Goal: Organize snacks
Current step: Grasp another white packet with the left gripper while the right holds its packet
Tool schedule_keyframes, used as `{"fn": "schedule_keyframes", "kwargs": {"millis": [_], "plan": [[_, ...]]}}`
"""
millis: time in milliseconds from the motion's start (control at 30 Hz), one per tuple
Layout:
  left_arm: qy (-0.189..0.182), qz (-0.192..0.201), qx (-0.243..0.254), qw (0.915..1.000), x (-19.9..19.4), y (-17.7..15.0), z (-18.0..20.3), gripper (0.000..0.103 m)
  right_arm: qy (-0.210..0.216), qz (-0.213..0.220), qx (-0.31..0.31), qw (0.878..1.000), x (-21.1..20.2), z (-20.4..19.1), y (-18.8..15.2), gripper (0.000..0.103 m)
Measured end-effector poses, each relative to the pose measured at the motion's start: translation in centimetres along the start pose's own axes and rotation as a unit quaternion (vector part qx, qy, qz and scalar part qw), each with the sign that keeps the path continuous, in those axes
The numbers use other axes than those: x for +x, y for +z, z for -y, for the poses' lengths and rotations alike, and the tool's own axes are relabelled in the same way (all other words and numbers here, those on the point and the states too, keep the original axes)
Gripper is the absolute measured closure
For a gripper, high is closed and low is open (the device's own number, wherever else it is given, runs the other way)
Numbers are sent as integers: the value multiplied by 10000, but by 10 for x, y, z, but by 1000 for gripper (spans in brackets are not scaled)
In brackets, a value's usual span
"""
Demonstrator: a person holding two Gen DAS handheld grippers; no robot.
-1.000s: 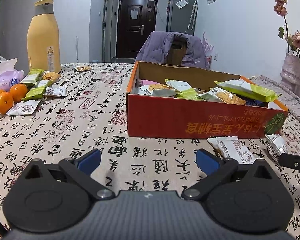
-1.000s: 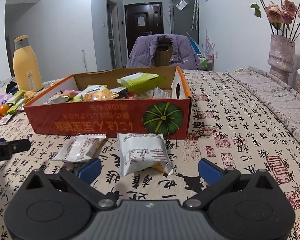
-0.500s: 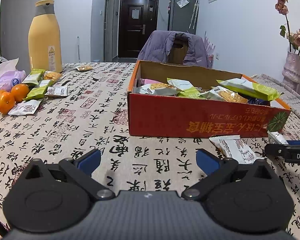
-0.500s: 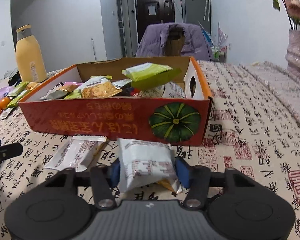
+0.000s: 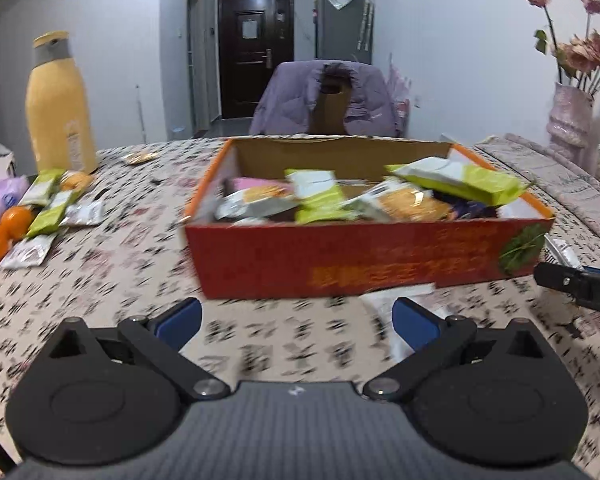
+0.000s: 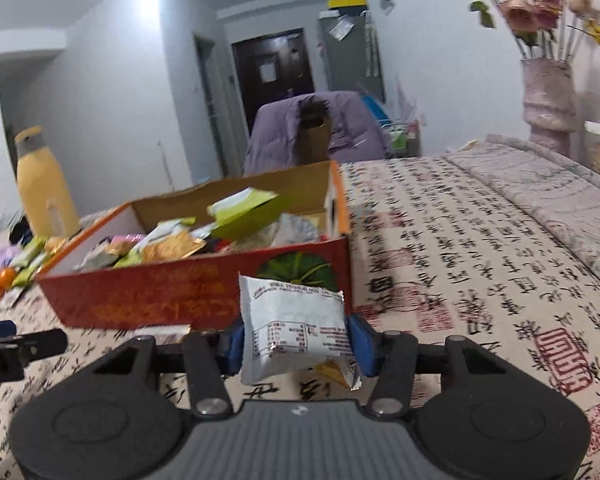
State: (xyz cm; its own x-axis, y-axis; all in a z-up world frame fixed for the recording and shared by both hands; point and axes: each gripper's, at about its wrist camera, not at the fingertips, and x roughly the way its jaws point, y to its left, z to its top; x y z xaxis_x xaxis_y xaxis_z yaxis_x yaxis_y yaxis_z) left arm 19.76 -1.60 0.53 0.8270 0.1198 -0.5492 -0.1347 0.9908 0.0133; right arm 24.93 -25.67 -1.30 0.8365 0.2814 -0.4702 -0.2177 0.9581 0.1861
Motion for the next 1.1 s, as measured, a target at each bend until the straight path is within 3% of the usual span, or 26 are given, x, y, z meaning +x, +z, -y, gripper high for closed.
{"fn": "schedule_keyframes", "kwargs": {"millis": [167, 600, 800, 867, 1100], "plan": [[-42, -233, 51, 9997, 15, 13, 32, 0, -317, 159, 159, 9992, -1, 9, 1, 52], [175, -801, 148, 9965, 51, 2, 73, 0, -245, 122, 348, 9990, 0, 16, 0, 52], [68, -883, 76, 9960, 57, 0, 73, 26, -134, 134, 360, 9992, -2, 16, -1, 52], [-93, -823, 91, 9965, 54, 0, 73, 50, -99, 134, 353, 9992, -2, 15, -1, 52], [-159, -736, 4, 9972, 49, -2, 70, 57, -91, 100, 339, 9993, 0, 14, -1, 52]]}}
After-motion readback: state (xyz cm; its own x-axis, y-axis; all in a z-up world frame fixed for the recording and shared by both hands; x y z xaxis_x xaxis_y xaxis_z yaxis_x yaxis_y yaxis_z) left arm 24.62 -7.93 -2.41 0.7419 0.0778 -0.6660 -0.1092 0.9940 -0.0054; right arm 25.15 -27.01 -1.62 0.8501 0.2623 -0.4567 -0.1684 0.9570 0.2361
